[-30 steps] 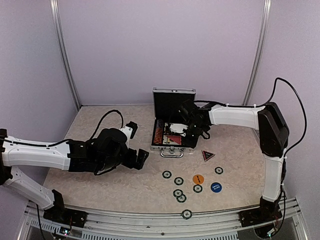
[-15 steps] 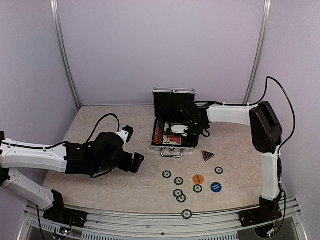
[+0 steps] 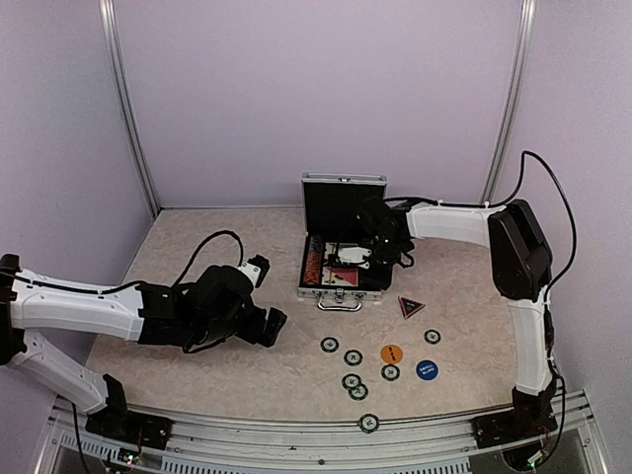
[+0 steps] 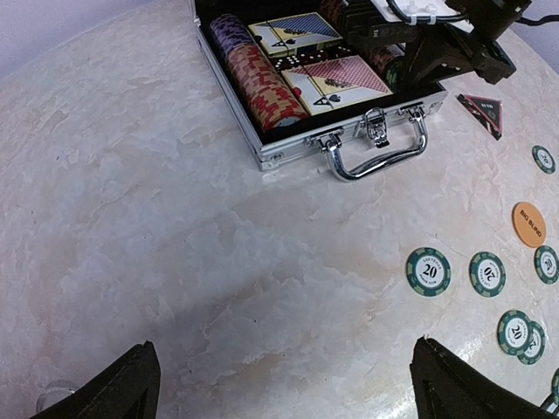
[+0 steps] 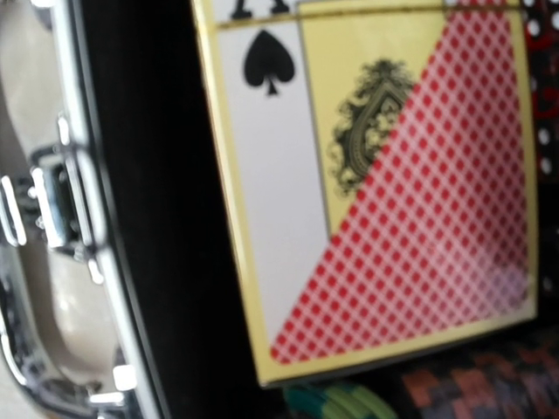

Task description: Pack up texas hold em set

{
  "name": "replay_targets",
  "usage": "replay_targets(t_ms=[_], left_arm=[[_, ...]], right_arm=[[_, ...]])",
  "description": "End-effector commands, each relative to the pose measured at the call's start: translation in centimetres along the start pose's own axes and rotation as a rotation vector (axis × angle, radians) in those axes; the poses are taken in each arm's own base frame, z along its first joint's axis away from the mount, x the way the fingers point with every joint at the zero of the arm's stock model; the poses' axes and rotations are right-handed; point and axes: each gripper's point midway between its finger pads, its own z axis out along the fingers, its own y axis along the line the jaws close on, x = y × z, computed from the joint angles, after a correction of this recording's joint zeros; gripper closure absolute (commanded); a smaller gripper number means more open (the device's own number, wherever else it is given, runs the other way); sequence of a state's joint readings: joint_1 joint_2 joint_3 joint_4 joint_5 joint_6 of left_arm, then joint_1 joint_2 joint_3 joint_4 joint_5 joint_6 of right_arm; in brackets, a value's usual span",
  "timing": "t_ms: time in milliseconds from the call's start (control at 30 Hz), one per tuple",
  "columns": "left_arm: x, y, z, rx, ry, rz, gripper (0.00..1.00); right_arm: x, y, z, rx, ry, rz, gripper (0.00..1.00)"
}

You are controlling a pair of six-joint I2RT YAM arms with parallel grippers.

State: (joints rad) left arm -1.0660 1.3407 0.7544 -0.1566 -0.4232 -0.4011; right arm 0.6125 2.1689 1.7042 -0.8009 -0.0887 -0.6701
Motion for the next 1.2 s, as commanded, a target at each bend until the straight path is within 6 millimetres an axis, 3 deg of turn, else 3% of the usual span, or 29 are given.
replay_targets(t_ms=[0,233,333,433,567,700,933,1167], left_arm=[[-1.4,-0.5,0.2,0.024,-0.031,-0.007,0.01],[-1.3,-0.4,0.2,0.029,-0.03,-0.014,0.01],[-1.1,-0.4,0.1,0.033,-0.031,-0.021,0.01],[-1.1,-0.3,0.0,0.038,-0.035,-0.027,0.01],[-1.2,-0.4,0.1,0.038,-0.037,-0.027,0.01],[-1.2,-0.4,0.1,0.038,-0.038,-0.028,0.01],[-1.0,-0.3,0.2,0.039,-0.041,-0.036,0.01],[-1.2,-0.3,0.1,0.039,-0.049,-0.038,0.01]], right_arm=[[5.4,-0.8,3.6,0.028,0.213,-0.008,1.0],[4.3,-2.0,1.1,0.055,0.149,0.007,1.0],[5.0,-2.2,0.4,0.072,0.154,0.007,1.0],[5.0,-1.7,0.7,0.062,0.144,-0.015,1.0],[5.4,-1.4,2.7,0.068,0.187,-0.021,1.0],[4.8,-2.3,3.1,0.12,0.198,-0.004,0.96],[4.1,-3.9,0.6,0.284,0.199,-0.039,0.93],[3.2,-3.8,-1.0,0.311,0.165,-0.057,0.94]])
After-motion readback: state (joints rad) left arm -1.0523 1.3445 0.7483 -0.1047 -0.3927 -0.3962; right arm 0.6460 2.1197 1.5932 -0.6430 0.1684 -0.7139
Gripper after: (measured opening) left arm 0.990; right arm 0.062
